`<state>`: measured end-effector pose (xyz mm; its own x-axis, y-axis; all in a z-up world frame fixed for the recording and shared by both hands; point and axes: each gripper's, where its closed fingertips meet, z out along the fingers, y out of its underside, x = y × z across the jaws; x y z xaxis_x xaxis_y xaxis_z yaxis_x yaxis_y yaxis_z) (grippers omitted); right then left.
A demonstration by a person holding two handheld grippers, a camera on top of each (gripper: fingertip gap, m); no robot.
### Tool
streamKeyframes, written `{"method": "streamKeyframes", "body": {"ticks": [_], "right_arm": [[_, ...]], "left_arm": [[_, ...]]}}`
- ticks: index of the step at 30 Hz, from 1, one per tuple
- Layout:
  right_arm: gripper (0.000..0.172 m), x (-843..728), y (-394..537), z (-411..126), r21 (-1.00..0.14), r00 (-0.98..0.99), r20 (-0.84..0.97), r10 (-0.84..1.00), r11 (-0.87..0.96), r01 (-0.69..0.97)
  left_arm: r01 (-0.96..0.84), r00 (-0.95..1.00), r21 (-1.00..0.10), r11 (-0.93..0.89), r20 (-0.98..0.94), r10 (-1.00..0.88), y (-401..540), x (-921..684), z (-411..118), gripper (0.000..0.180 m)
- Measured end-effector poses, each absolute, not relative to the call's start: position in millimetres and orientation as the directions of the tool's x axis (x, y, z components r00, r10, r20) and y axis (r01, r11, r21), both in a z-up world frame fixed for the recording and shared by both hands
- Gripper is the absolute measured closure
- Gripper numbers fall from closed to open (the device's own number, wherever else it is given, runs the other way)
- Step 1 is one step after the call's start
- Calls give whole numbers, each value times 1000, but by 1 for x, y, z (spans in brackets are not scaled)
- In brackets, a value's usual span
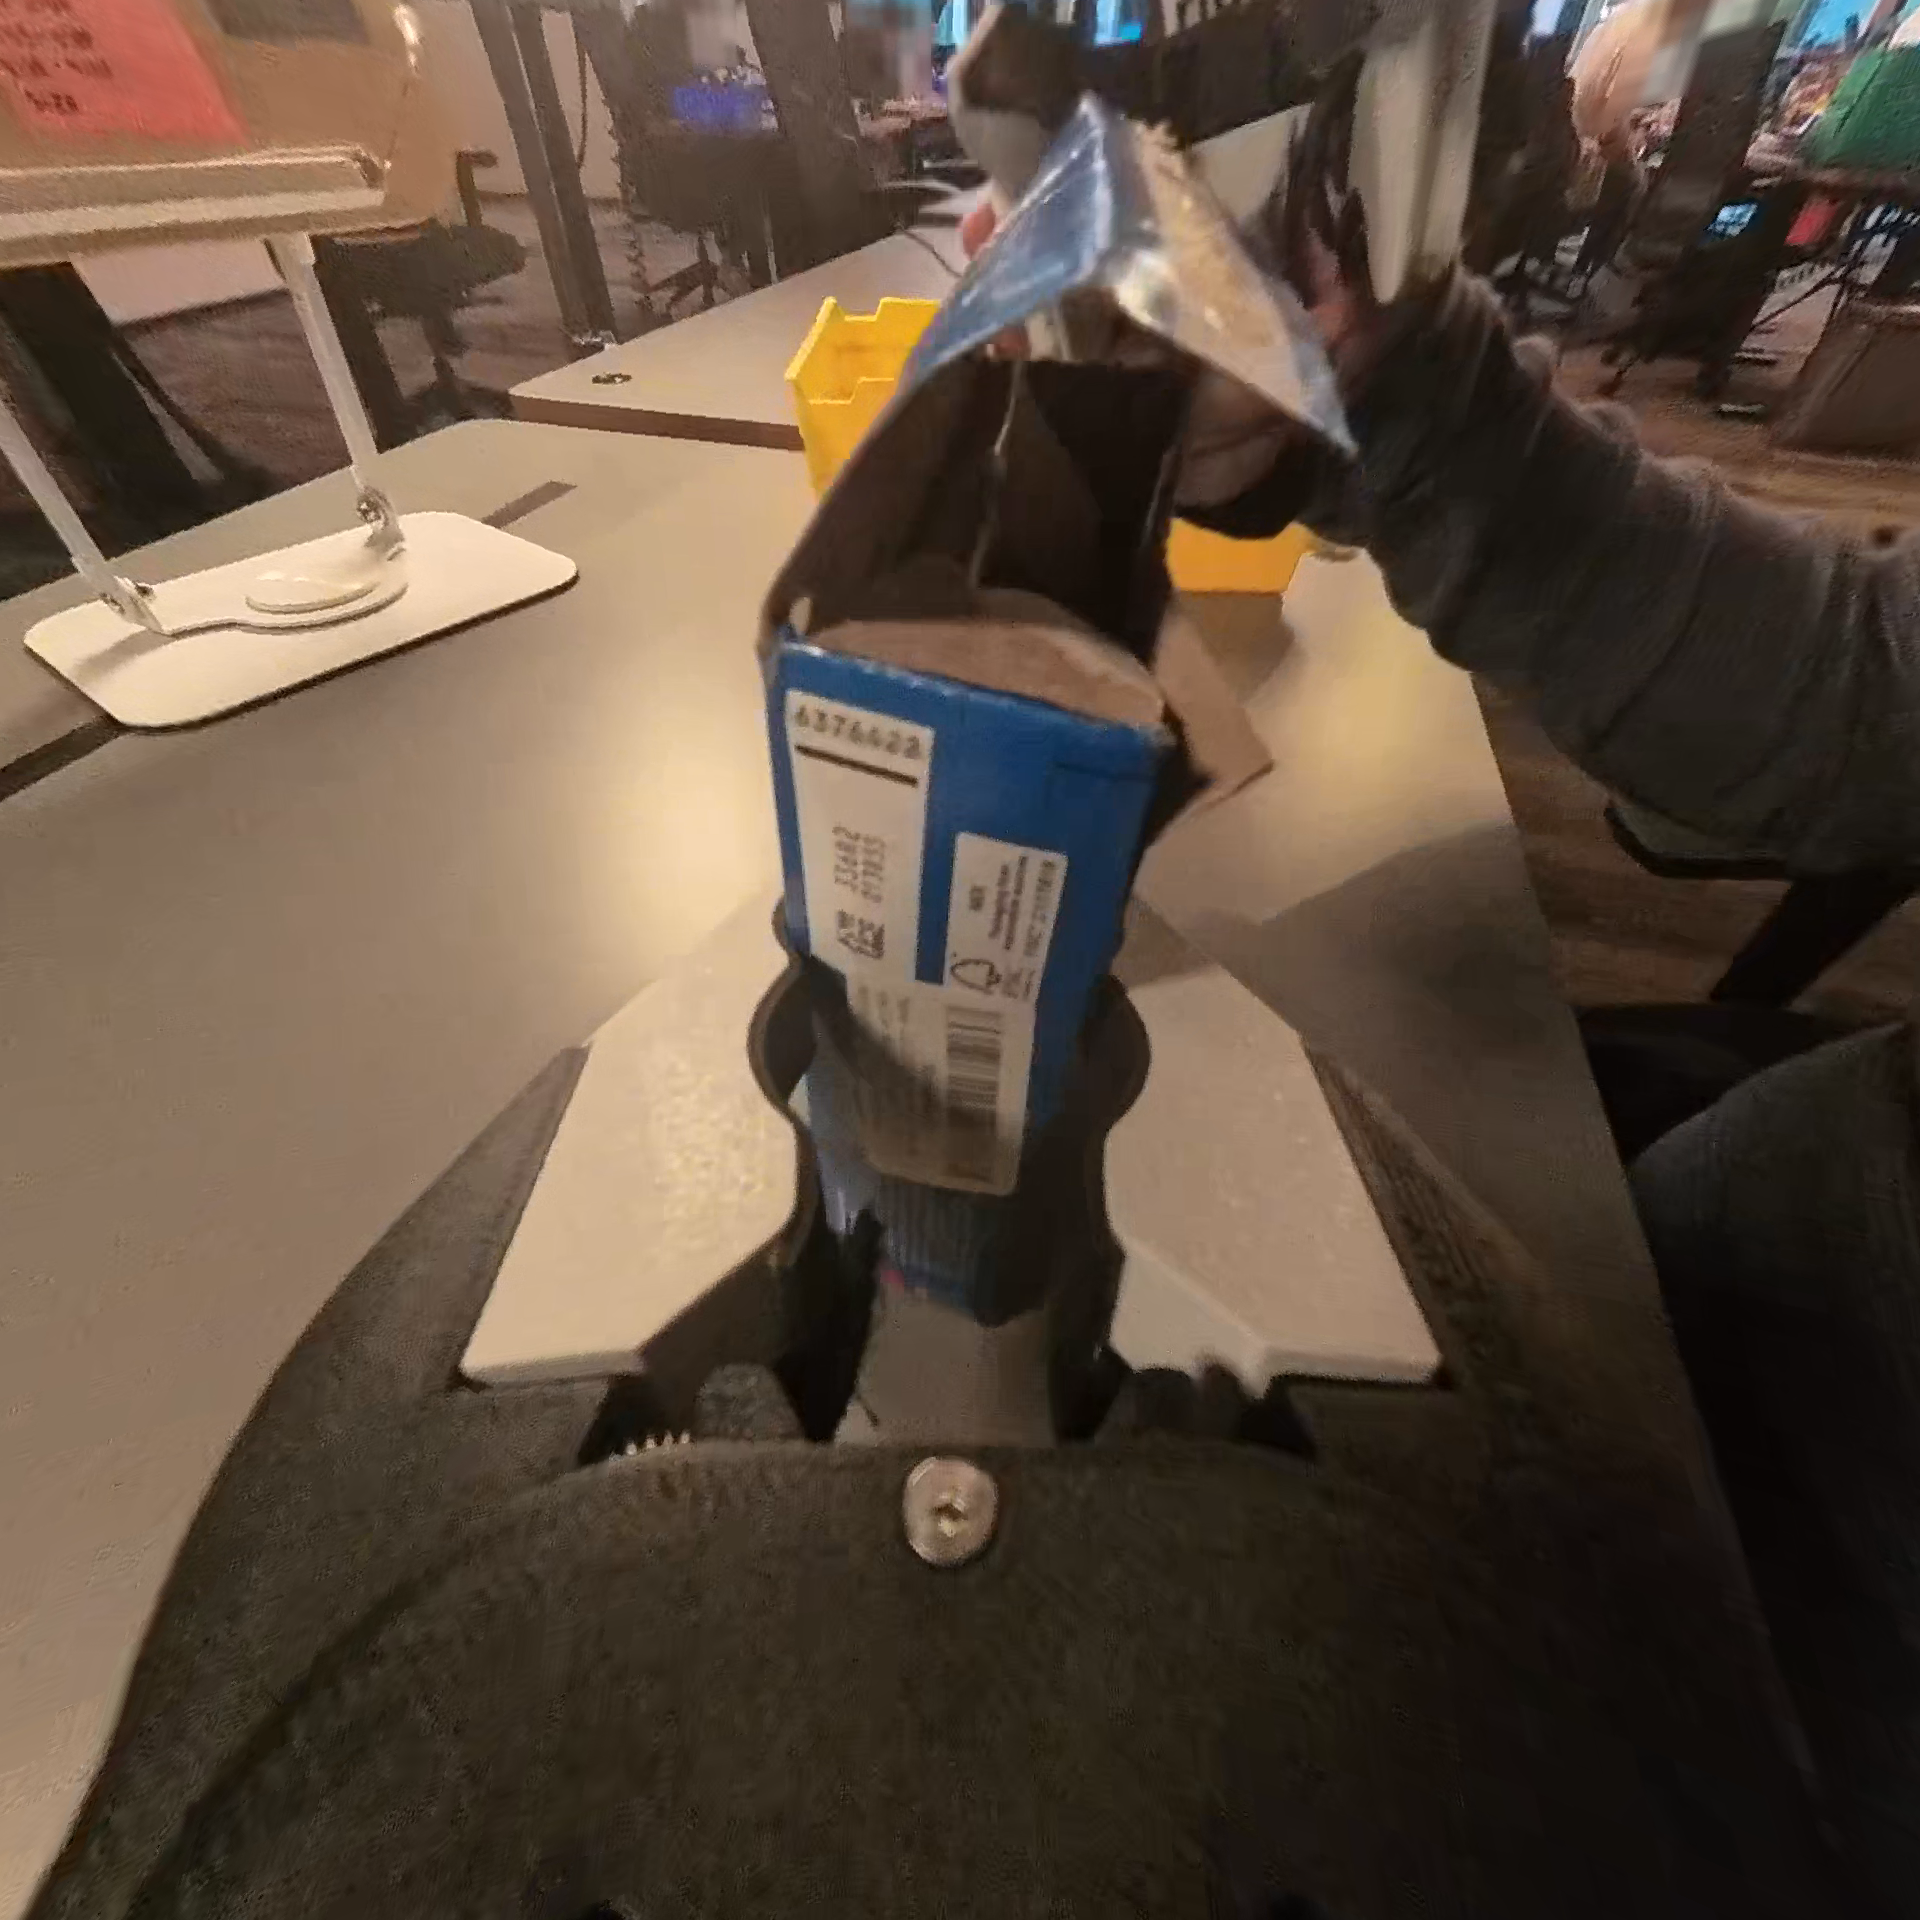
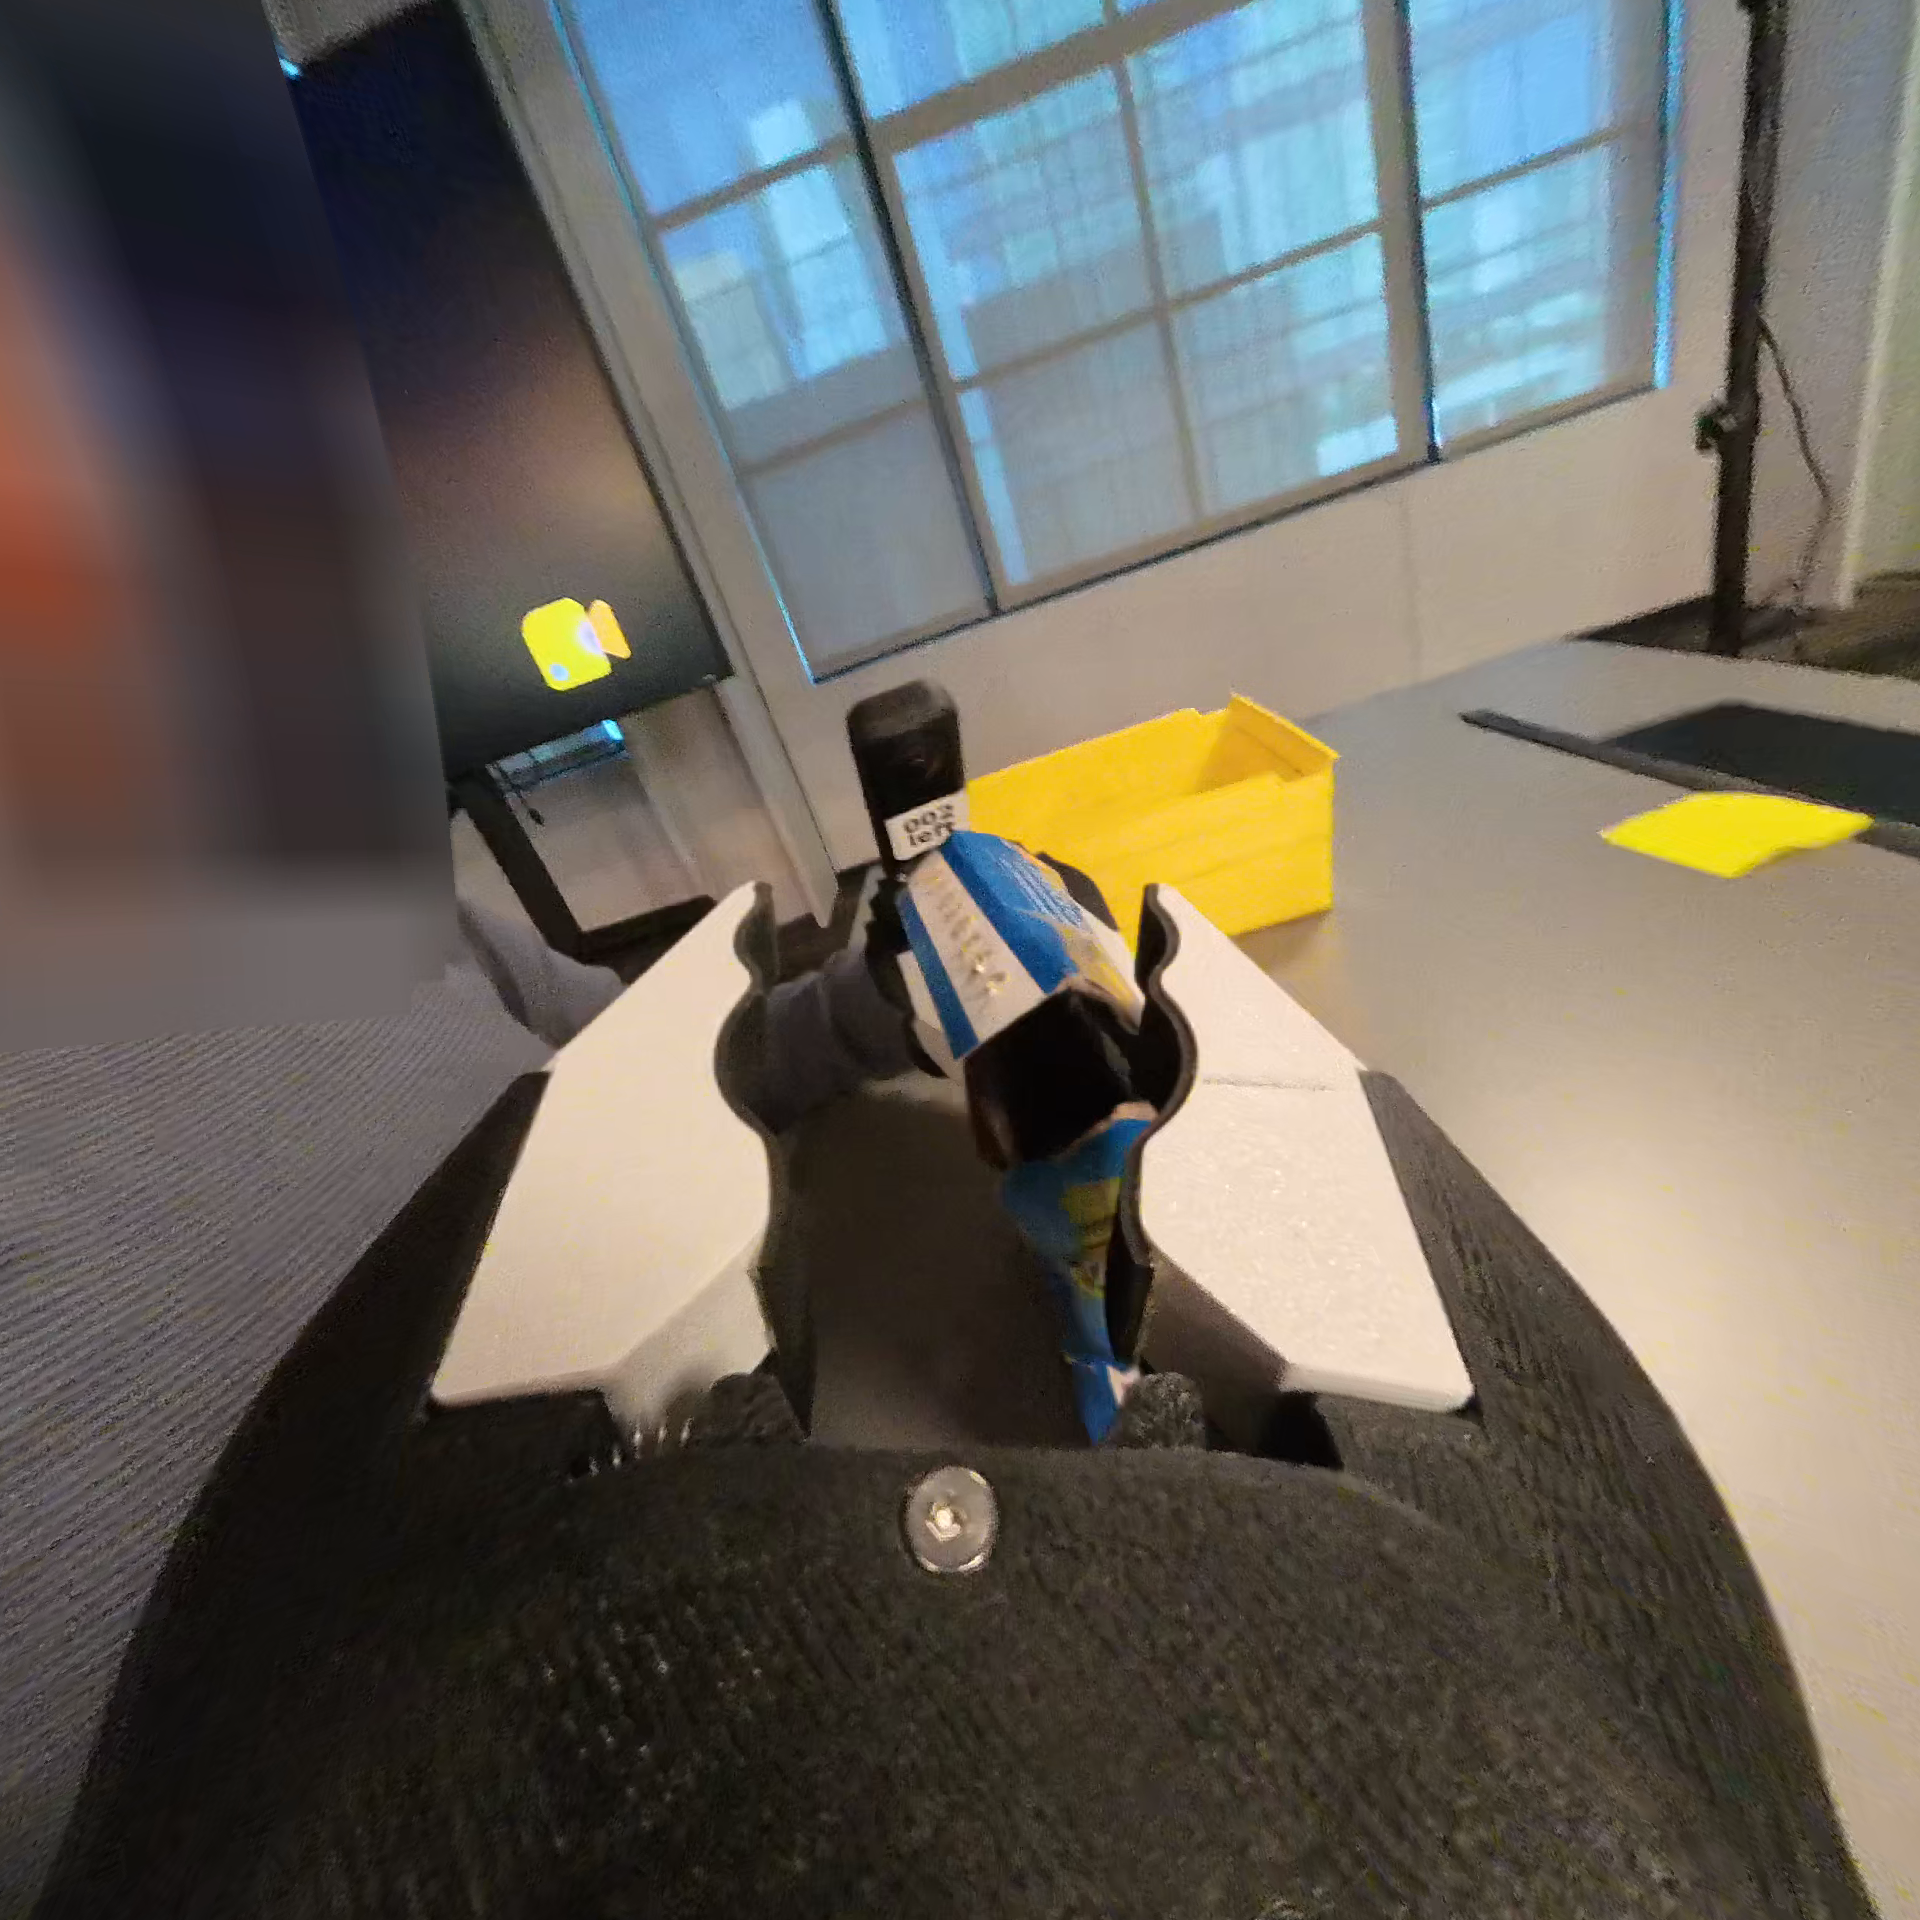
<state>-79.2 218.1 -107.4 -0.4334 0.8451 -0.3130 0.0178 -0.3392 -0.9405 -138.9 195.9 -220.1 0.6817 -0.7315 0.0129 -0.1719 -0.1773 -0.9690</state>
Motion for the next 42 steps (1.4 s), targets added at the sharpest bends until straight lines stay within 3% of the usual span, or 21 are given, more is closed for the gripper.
{"method": "streamKeyframes", "body": {"ticks": [2,5,10,17,25,32,33,35,39,42], "right_arm": [[106,-85,223,-114,-941,-405,-335,851,-328,89],[127,-91,228,-131,-947,-360,-312,879,-259,189],[144,-92,225,-136,-964,-353,-248,902,-193,183],[153,-92,226,-134,-991,-257,-70,964,-39,125],[158,-93,226,-130,-999,-161,-41,986,-34,41],[152,-87,218,-149,-918,-100,372,923,382,109],[153,-86,218,-149,-902,-98,405,909,415,122],[153,-84,218,-149,-889,-112,423,899,435,143],[153,-84,216,-150,-882,-142,426,894,445,158],[154,-85,216,-150,-877,-147,429,891,450,168]], "left_arm": [[-160,680,-972,-172,18,-733,197,-140,-220,130],[-135,687,-975,-176,36,-726,197,-143,-220,127],[-89,704,-985,-147,42,-709,194,-153,-211,115],[20,681,-992,-122,102,-725,189,-157,-190,118],[11,696,-992,-126,98,-711,191,-158,-192,124],[31,701,-991,-134,117,-703,194,-158,-192,126],[40,717,-991,-127,117,-687,196,-160,-190,119],[40,747,-999,-36,54,-663,195,-165,-177,95],[-149,799,-924,353,-323,-507,173,-165,-130,117],[-319,748,-846,426,-501,-436,168,-149,-127,131]]}}
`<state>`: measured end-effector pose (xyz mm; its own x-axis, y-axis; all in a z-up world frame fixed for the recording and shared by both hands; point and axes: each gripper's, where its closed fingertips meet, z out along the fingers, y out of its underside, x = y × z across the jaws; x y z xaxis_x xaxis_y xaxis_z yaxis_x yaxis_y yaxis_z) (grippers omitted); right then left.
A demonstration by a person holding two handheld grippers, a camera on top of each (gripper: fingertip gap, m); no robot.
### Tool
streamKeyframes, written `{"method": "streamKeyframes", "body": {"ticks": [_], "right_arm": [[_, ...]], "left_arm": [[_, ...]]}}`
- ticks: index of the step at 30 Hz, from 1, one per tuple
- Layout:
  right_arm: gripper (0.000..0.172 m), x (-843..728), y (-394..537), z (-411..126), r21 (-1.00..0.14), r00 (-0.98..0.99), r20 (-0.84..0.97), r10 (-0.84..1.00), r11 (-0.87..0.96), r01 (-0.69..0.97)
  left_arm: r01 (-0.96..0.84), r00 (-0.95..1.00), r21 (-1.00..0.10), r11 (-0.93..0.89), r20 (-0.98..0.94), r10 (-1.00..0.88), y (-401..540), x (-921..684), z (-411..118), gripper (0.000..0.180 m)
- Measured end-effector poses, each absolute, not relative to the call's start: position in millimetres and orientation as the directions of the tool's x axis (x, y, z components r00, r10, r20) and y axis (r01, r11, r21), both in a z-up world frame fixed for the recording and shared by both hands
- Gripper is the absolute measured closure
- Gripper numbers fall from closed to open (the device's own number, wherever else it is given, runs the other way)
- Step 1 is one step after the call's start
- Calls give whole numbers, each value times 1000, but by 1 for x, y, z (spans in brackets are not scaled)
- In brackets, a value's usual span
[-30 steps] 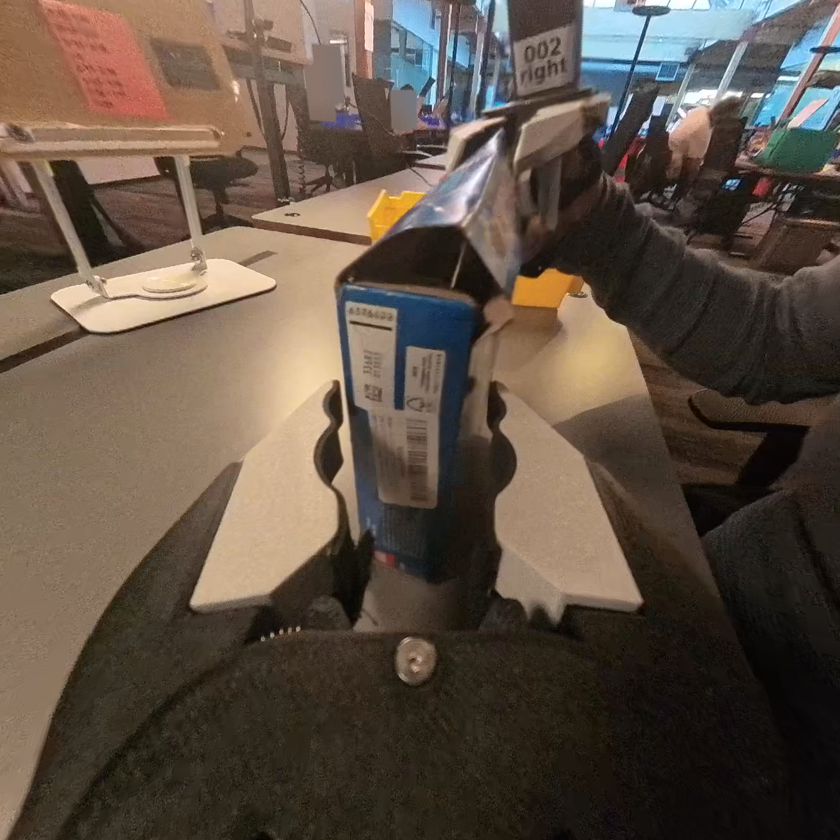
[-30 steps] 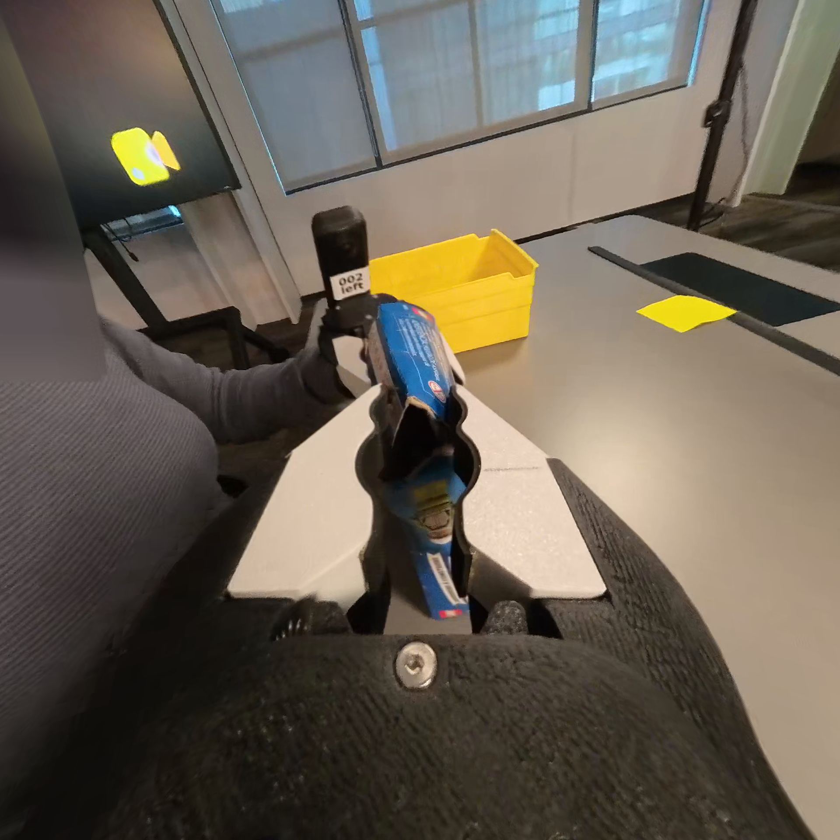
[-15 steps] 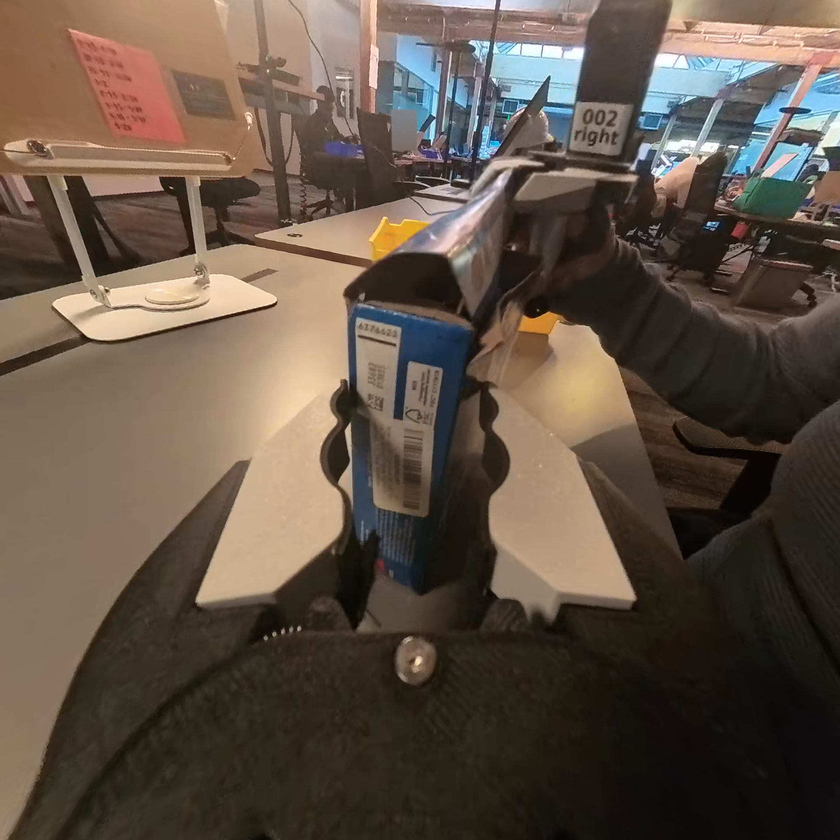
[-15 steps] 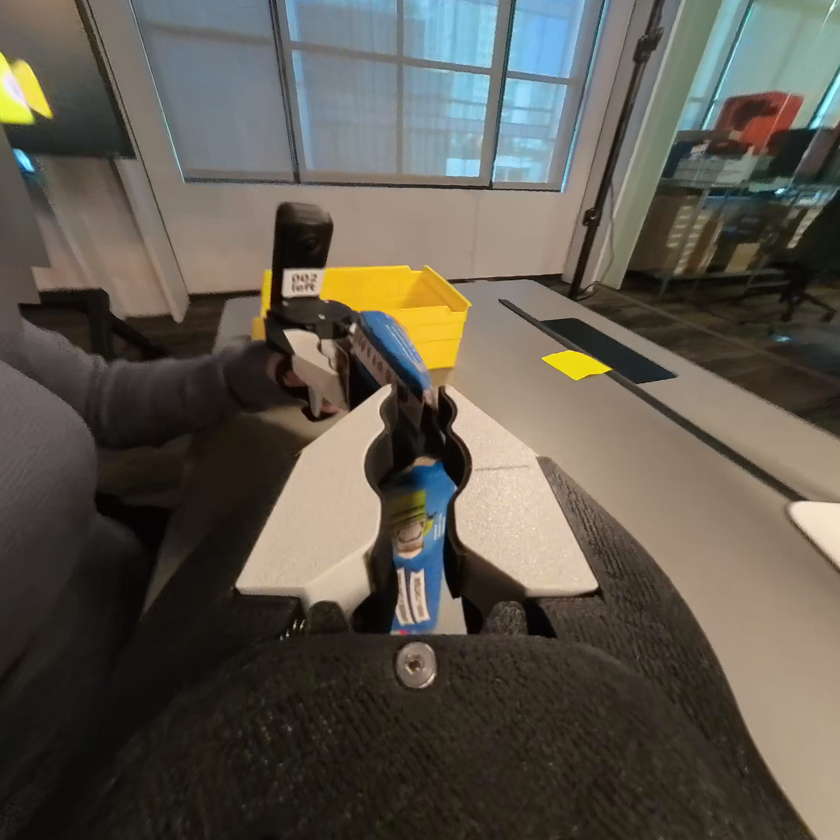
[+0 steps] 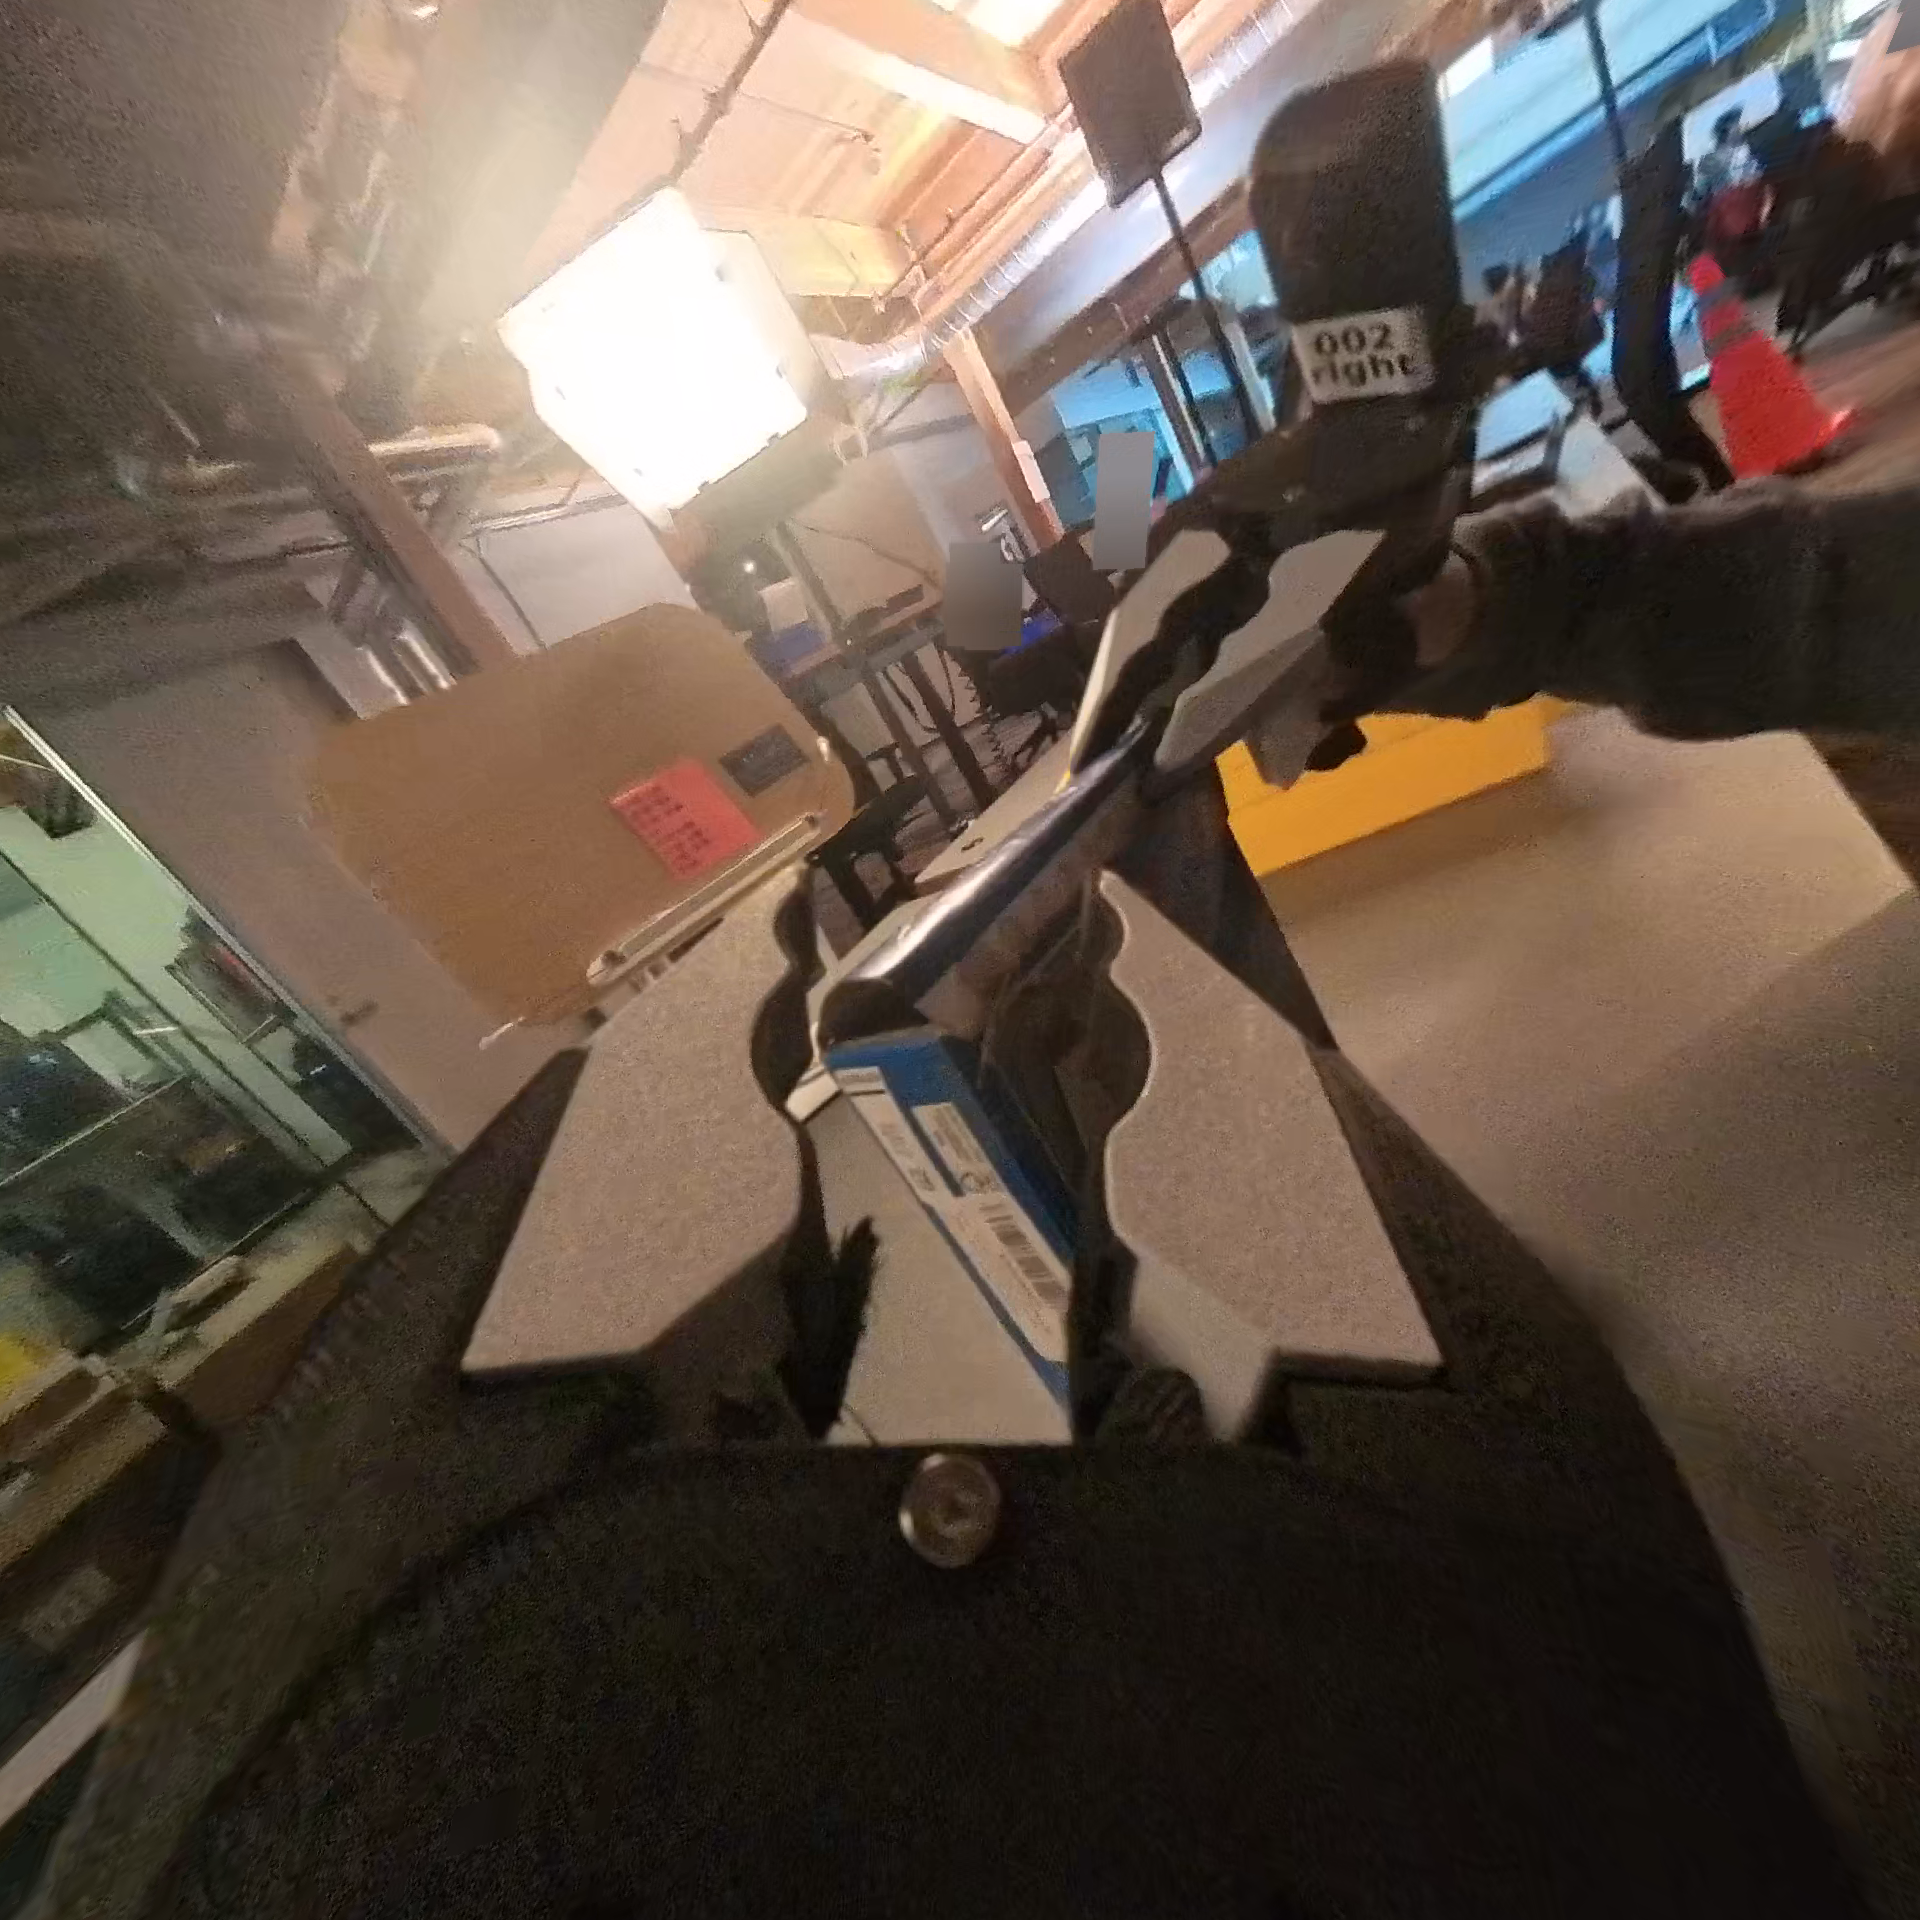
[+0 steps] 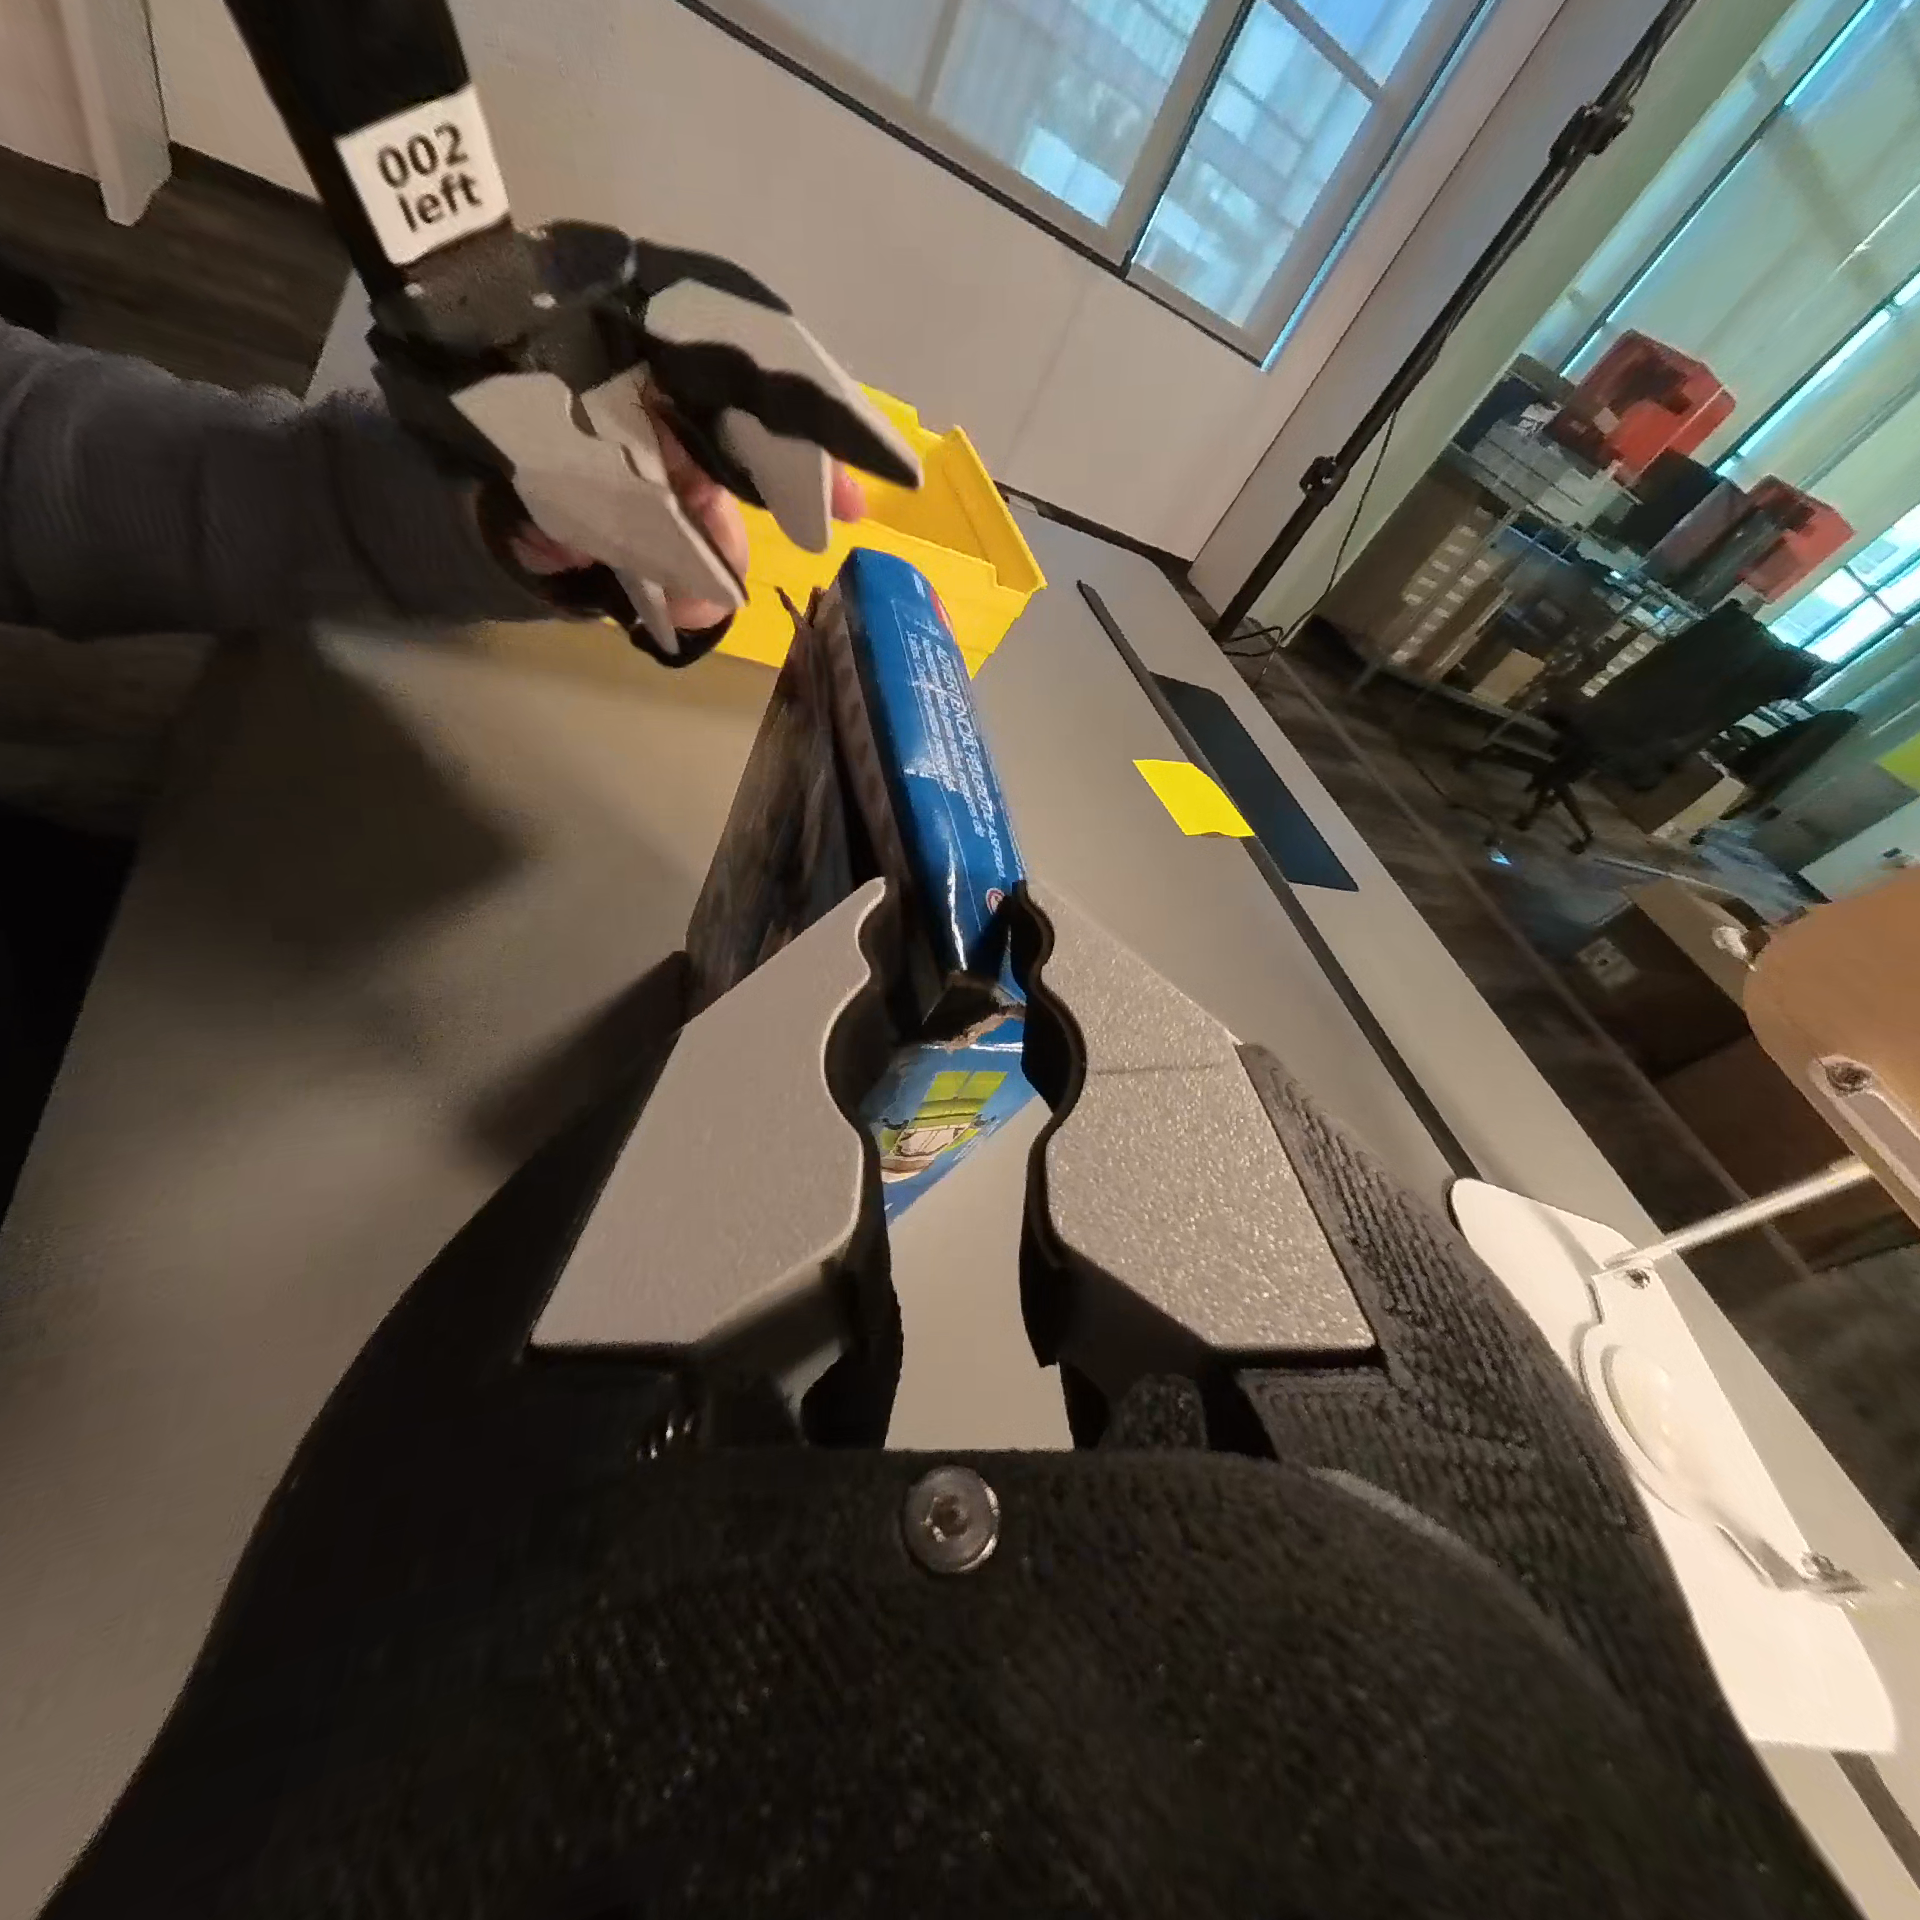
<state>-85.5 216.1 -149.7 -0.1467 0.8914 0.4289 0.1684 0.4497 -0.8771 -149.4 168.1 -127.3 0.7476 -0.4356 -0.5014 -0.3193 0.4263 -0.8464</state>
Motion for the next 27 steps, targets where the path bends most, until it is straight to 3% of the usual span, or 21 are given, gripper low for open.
{"method": "streamKeyframes", "body": {"ticks": [5,14,27], "right_arm": [[152,-86,215,-150,-875,-167,422,891,448,181],[145,-78,204,-135,-893,-148,433,889,445,59],[150,-83,202,-163,-915,-198,326,924,362,180]], "left_arm": [[-449,705,-819,358,-571,-421,182,-142,-145,140],[-467,688,-812,349,-582,-434,181,-141,-151,147],[-495,683,-823,279,-567,-460,184,-144,-165,148]]}}
